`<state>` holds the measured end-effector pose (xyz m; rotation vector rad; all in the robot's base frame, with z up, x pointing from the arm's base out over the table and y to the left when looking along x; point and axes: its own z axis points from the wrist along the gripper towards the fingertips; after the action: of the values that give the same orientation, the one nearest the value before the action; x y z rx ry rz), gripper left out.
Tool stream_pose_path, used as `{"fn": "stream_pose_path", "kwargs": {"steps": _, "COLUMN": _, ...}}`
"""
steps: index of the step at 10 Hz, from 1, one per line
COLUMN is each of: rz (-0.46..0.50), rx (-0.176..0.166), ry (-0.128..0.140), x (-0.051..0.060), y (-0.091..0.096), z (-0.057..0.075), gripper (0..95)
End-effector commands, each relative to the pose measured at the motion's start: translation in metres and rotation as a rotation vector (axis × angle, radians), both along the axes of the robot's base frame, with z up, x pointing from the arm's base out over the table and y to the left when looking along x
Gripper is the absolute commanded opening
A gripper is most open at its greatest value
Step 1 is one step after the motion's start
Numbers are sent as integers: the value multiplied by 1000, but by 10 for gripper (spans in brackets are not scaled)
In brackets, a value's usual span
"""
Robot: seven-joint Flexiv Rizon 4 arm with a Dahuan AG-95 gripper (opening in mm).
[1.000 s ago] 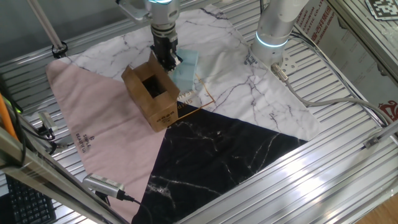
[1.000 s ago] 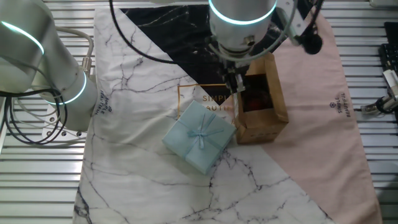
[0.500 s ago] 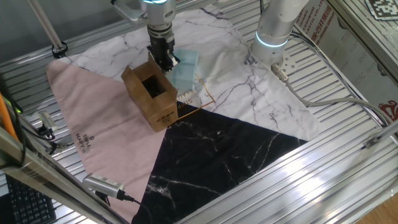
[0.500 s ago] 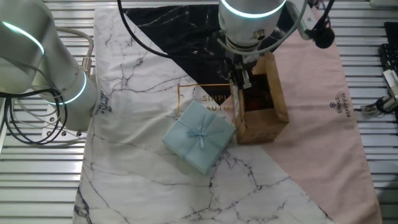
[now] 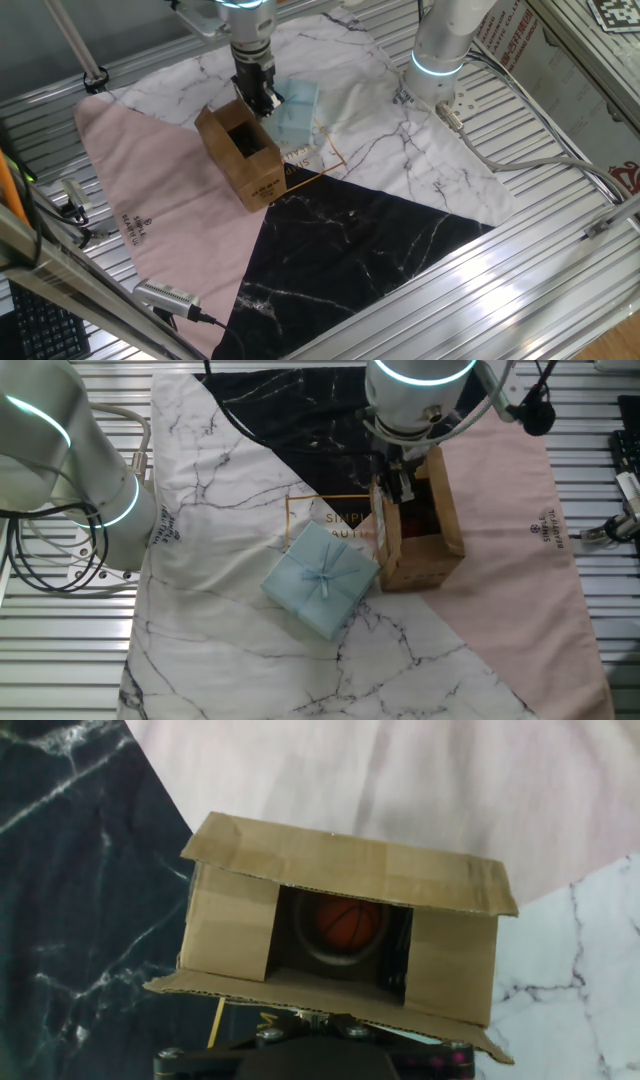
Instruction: Cover the box
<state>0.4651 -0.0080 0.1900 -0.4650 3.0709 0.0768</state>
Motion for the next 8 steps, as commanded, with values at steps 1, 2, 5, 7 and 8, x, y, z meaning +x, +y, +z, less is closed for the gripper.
{"fn": "stream_pose_path", "kwargs": {"steps": 1, "rz": 2, "rx": -2, "ry": 2, "x": 1, "y": 0, "z": 1, "gripper": 0}}
{"fn": "stream_pose_path", "kwargs": {"steps": 2, "rz": 3, "rx": -2, "ry": 2, "x": 2, "y": 0, "z": 1, "gripper": 0}}
{"fn": "stream_pose_path", "kwargs": {"steps": 5, "rz": 13, "rx": 1, "ry": -2, "x": 6, "y": -4, "z": -4, "gripper": 0}}
{"fn": "stream_pose_path", "kwargs": {"steps": 7, "rz": 19, "rx": 2, "ry": -2, "x": 10, "y": -5, "z": -5, "gripper": 0}}
{"fn": "stream_pose_path", "kwargs": {"steps": 8, "rz": 23, "rx": 2, "ry": 1, "x": 14, "y": -5, "z": -5, "gripper": 0}}
